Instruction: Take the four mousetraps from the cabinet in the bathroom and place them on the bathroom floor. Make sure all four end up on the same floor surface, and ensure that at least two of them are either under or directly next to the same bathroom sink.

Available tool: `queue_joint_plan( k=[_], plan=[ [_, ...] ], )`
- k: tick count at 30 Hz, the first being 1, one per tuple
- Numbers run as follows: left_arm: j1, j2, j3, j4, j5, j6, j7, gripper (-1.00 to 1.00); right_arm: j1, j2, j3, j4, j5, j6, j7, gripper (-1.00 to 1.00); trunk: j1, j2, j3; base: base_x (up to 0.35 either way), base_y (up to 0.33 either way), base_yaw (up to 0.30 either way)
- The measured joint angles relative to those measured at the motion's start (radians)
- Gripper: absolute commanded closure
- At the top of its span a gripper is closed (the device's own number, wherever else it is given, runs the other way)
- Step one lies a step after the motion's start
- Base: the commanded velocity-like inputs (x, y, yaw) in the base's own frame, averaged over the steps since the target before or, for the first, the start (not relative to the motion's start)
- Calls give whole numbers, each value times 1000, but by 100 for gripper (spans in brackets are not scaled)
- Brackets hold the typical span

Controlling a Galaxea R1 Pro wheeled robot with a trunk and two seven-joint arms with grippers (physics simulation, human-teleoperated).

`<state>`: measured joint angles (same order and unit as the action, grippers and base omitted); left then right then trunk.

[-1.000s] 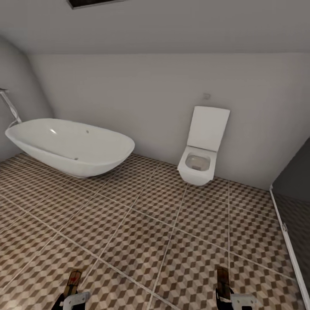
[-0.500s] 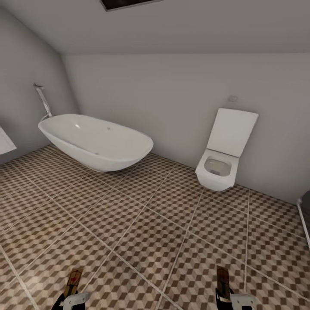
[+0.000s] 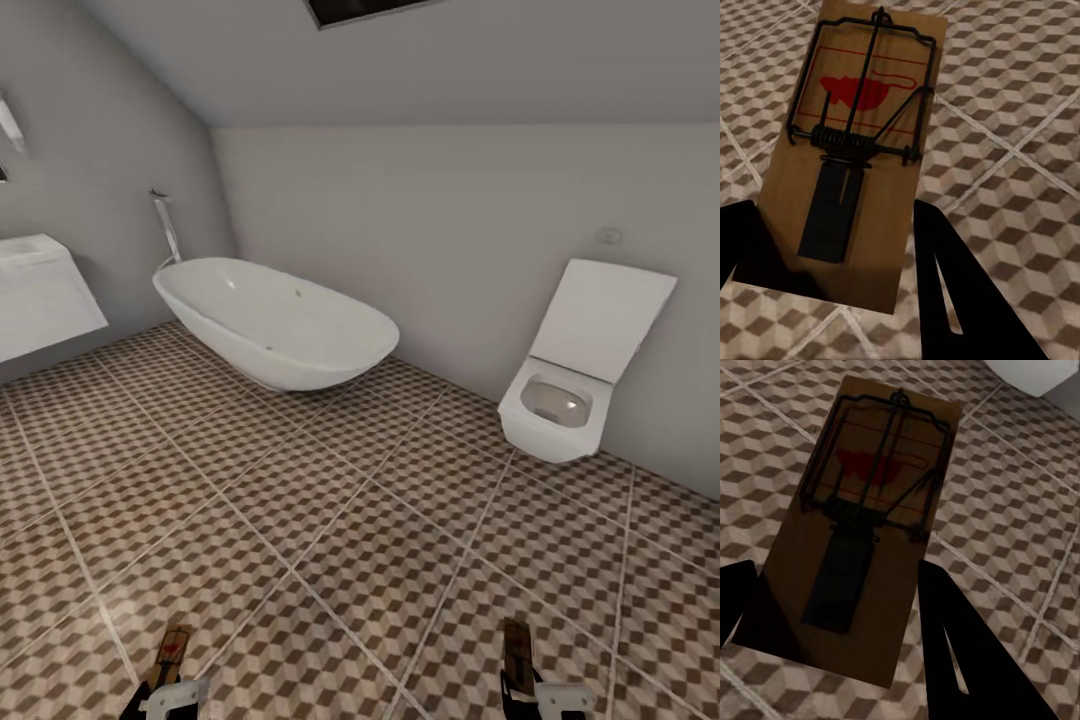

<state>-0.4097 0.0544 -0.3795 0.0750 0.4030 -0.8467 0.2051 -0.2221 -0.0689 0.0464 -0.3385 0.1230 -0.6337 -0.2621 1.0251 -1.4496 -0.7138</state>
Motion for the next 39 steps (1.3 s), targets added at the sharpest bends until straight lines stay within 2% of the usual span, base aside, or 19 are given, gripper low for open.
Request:
queue_joint_plan(
  k=[35,39],
  plan=[
    [0,-1,1,0,0,1,0,100,0,1,0,1,1,0,0,100,0,0,0,3,0,286],
    [0,-1,1,0,0,28,0,100,0,1,0,1,1,-1,0,100,0,0,0,108,0,286]
  ],
)
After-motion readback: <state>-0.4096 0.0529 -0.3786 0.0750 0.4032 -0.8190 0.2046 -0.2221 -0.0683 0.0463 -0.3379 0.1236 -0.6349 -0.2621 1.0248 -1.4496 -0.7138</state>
